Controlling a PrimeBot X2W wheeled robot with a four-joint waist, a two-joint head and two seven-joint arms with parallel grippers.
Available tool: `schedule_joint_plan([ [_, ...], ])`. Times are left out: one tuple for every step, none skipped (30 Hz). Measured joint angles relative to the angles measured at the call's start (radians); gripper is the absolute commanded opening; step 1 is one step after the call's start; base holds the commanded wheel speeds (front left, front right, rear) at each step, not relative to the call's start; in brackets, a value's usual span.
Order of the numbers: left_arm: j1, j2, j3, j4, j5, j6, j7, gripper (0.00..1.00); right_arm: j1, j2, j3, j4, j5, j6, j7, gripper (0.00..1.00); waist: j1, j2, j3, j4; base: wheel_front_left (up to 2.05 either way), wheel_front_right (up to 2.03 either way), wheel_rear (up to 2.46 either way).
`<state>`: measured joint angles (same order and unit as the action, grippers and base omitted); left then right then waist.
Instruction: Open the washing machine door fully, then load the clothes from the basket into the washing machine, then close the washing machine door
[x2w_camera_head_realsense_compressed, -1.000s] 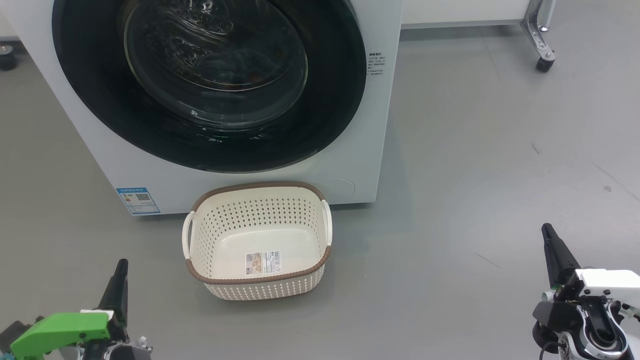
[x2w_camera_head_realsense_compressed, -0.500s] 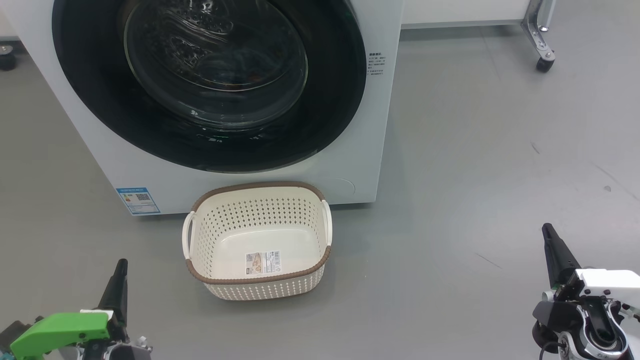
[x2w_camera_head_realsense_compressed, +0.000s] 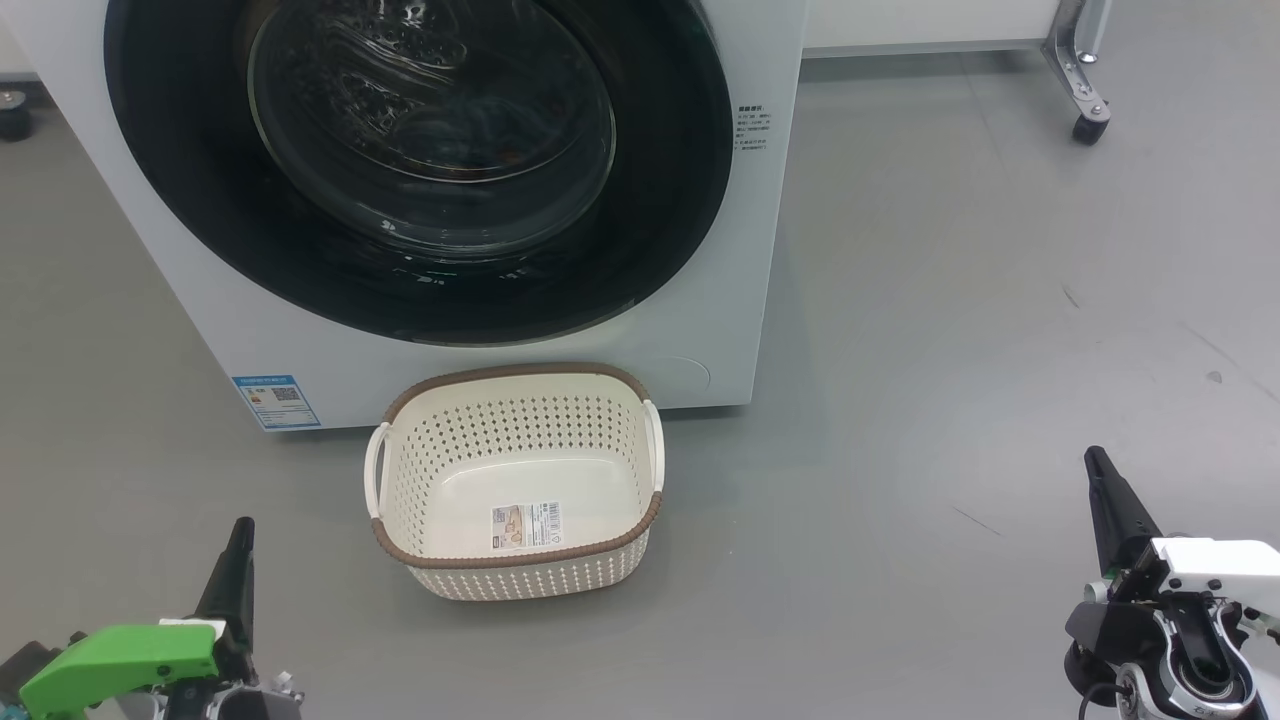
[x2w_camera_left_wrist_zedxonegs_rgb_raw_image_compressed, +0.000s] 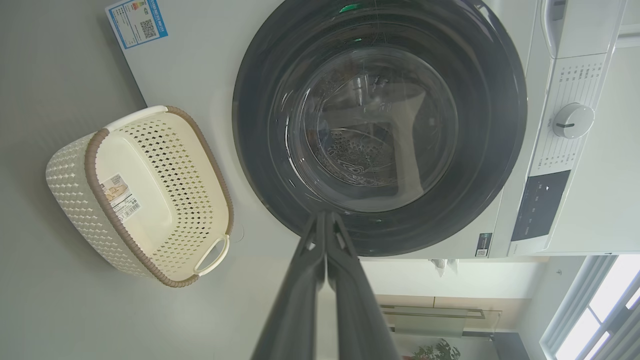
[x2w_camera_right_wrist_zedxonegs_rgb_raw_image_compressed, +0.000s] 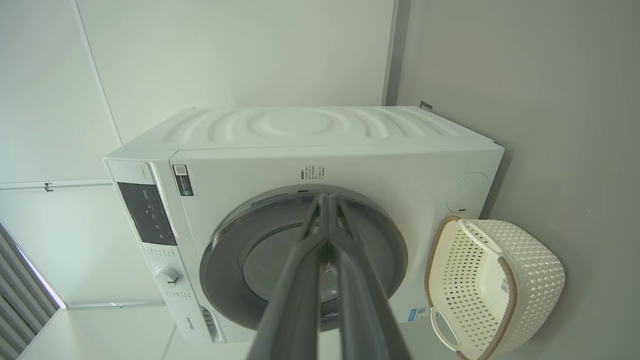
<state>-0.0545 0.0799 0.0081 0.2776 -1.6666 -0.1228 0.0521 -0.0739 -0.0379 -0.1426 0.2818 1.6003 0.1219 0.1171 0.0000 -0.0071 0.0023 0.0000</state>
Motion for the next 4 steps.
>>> schedule_joint_plan([
  [0.000, 0.000, 0.000, 0.000, 0.000, 0.000, 0.000, 0.00, 0.000, 0.000, 0.000, 0.000, 0.000, 0.000, 0.000, 0.00, 0.0000, 0.0000, 0.000, 0.000, 0.00, 0.00, 0.00],
  [0.000, 0.000, 0.000, 0.000, 0.000, 0.000, 0.000, 0.00, 0.000, 0.000, 0.000, 0.000, 0.000, 0.000, 0.000, 0.00, 0.0000, 0.0000, 0.000, 0.000, 0.00, 0.00, 0.00],
  [0.000, 0.000, 0.000, 0.000, 0.000, 0.000, 0.000, 0.00, 0.000, 0.000, 0.000, 0.000, 0.000, 0.000, 0.000, 0.00, 0.0000, 0.0000, 0.000, 0.000, 0.00, 0.00, 0.00],
  [0.000, 0.000, 0.000, 0.000, 0.000, 0.000, 0.000, 0.00, 0.000, 0.000, 0.000, 0.000, 0.000, 0.000, 0.000, 0.00, 0.0000, 0.0000, 0.000, 0.000, 0.00, 0.00, 0.00],
])
